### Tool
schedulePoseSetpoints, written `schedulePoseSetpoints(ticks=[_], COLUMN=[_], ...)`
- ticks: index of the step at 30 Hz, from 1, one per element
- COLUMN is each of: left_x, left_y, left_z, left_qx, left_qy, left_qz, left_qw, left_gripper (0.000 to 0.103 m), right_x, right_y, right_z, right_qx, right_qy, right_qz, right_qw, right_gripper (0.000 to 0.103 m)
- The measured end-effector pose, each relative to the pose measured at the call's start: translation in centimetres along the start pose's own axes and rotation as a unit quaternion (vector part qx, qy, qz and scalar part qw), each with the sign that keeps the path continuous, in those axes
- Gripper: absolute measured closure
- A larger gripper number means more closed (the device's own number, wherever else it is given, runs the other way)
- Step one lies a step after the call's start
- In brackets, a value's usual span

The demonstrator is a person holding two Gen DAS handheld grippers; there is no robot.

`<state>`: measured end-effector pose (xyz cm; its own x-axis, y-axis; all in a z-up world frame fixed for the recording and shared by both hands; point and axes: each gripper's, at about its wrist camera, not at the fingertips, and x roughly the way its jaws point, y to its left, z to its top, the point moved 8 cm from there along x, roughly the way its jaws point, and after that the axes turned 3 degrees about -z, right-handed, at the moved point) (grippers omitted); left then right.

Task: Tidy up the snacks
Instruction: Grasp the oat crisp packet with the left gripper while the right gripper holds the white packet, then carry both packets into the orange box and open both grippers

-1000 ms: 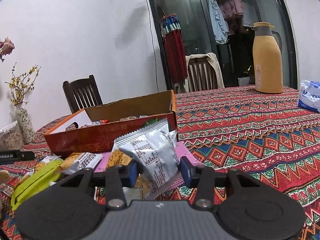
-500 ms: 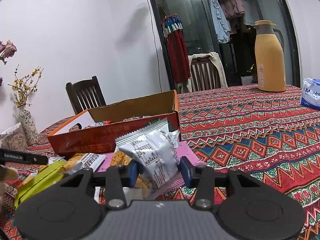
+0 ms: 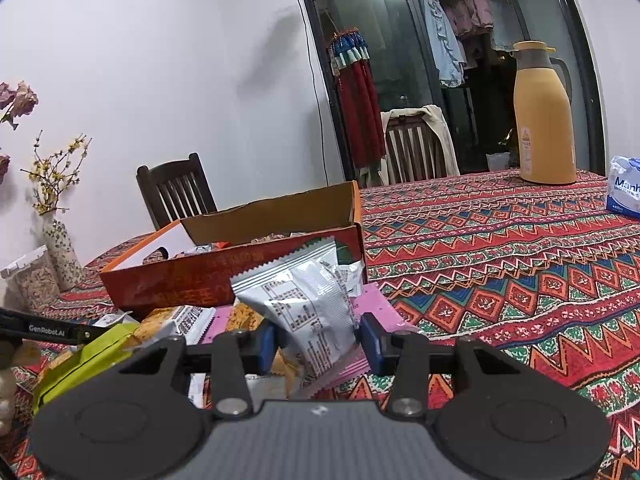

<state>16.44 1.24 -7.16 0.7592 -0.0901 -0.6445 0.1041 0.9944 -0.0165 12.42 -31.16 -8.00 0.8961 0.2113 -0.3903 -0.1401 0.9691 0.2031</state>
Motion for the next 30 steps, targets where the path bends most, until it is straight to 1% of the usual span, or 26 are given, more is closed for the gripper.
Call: schedulePoseSetpoints(ticks=[9, 13, 17, 22, 27, 30], left_x=[-2.3, -3.3, -4.1, -5.0, -5.2, -4.7], left_y=[0.3, 0.1, -0.2, -1.1, -1.7, -1.8], left_z=[1.2, 2.5, 4.6, 7.4, 10.5, 12.2], left_qx=[-0.006, -0.006, -0.009, -0.017, -0.027, -0.035], left_qy=[-0.046, -0.068, -0.097, -0.134, -0.166, -0.176], left_qz=[0.008, 0.008, 0.005, -0.001, -0.003, 0.001], left_qw=[0.9989, 0.9976, 0.9952, 0.9908, 0.9857, 0.9838], left_gripper=[0.058, 0.058, 0.058, 0.058, 0.058, 0.058], right_x=[-0.4, -0.8, -1.0, -0.3, 1.6, 3.6], right_y=[0.2, 1.0, 2.3, 3.7, 5.2, 5.8], right_z=[0.1, 1.1, 3.0, 6.2, 10.1, 11.9], right_qx=[-0.007, -0.019, -0.033, -0.05, -0.062, -0.063], right_qy=[-0.009, -0.02, -0.045, -0.079, -0.107, -0.112], right_qz=[-0.004, -0.005, 0.004, 0.012, 0.023, 0.028], right_qw=[1.0, 1.0, 0.998, 0.996, 0.992, 0.991], right_gripper=[0.061, 0.061, 0.061, 0.061, 0.061, 0.061])
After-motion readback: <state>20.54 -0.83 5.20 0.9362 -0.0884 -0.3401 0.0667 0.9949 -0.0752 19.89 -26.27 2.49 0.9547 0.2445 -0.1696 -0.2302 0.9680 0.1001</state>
